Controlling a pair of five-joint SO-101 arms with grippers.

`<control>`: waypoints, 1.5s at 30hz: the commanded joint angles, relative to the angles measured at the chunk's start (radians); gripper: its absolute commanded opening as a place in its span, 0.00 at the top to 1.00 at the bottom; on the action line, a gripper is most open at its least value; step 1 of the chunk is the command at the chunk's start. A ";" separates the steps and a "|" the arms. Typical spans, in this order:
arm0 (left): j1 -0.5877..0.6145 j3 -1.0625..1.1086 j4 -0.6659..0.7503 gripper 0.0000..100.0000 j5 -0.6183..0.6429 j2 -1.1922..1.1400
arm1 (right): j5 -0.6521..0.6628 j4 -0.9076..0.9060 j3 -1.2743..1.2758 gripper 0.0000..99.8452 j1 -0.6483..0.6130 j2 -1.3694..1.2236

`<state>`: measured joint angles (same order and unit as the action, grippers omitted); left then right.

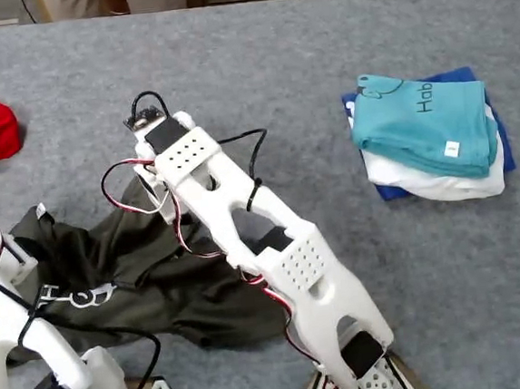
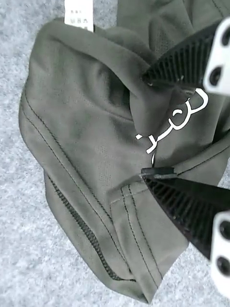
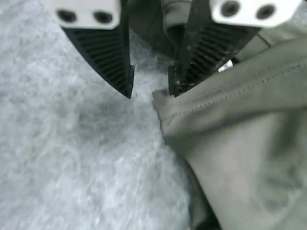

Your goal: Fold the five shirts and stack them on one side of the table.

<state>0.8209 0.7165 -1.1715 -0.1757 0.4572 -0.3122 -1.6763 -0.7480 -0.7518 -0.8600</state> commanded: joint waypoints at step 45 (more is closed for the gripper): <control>0.009 -0.008 0.011 0.73 -0.006 0.031 | -0.006 -0.049 -0.151 1.00 0.031 -0.116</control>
<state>0.8209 0.7165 -1.1715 -0.1757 0.4572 -0.3107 -1.6947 -0.8140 -0.7488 -0.9874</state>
